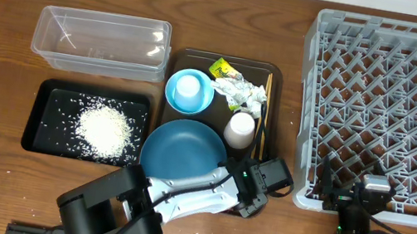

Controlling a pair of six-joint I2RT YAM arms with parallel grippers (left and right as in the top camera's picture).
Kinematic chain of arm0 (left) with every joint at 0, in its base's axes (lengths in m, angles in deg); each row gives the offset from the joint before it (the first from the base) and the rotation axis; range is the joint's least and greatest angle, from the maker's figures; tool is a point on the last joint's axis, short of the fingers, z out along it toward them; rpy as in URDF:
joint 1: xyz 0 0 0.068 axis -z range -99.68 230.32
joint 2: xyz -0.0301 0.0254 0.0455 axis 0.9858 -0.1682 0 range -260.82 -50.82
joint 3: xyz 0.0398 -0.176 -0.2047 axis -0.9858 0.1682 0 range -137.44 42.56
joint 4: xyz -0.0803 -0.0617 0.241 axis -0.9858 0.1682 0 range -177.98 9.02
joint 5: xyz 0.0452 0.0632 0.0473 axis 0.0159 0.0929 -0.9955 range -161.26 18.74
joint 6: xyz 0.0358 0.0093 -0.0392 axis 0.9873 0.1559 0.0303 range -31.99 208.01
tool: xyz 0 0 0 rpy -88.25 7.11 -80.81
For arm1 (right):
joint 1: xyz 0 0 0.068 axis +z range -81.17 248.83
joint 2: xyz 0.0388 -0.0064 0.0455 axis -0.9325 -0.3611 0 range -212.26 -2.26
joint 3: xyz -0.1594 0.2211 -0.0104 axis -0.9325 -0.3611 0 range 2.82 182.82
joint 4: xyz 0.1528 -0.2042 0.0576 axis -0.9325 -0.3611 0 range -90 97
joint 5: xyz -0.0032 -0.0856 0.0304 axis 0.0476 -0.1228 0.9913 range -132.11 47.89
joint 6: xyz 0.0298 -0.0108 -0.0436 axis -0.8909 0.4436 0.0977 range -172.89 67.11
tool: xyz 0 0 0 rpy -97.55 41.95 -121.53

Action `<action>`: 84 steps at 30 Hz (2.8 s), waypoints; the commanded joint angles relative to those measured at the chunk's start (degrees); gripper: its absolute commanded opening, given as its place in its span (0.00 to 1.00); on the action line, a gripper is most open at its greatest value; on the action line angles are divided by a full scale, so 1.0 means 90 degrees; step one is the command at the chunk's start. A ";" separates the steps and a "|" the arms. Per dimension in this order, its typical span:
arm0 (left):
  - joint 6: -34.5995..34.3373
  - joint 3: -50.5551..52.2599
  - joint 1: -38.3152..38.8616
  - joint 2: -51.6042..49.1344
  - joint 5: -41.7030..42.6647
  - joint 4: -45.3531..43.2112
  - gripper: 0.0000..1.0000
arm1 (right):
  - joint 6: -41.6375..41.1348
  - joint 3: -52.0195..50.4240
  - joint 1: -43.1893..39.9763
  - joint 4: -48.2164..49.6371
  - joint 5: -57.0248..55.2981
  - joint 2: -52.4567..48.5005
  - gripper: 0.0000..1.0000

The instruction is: Sort waste into correct bins and load items into the dishwasher rack

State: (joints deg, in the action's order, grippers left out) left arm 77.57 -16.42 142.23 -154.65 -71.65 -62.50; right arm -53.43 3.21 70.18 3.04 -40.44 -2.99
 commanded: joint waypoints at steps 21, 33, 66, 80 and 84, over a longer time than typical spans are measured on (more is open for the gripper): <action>-0.0012 -0.0474 -0.1528 0.2718 -0.0440 0.1035 0.24 | 0.0092 -0.0007 -0.0034 -0.0022 -0.0017 0.0007 0.99; -0.0525 -0.0444 -0.5525 0.2975 -0.0432 0.2161 0.24 | 0.0092 -0.0007 -0.0034 -0.0022 -0.0017 0.0007 0.99; -0.2232 0.0000 -0.8055 0.0619 0.0253 0.2166 0.30 | 0.0092 -0.0007 -0.0034 -0.0022 -0.0017 0.0007 0.99; -0.2232 -0.0143 -0.8055 0.0901 0.0124 0.2424 0.24 | 0.0092 -0.0007 -0.0034 -0.0022 -0.0017 0.0007 0.99; -0.2237 -0.0287 -0.8055 0.1511 0.0146 0.2744 0.25 | 0.0092 -0.0007 -0.0034 -0.0022 -0.0017 0.0007 0.99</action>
State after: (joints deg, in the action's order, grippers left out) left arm 57.81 -16.92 69.92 -146.00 -69.94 -39.05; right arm -53.43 3.21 70.18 3.04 -40.44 -2.99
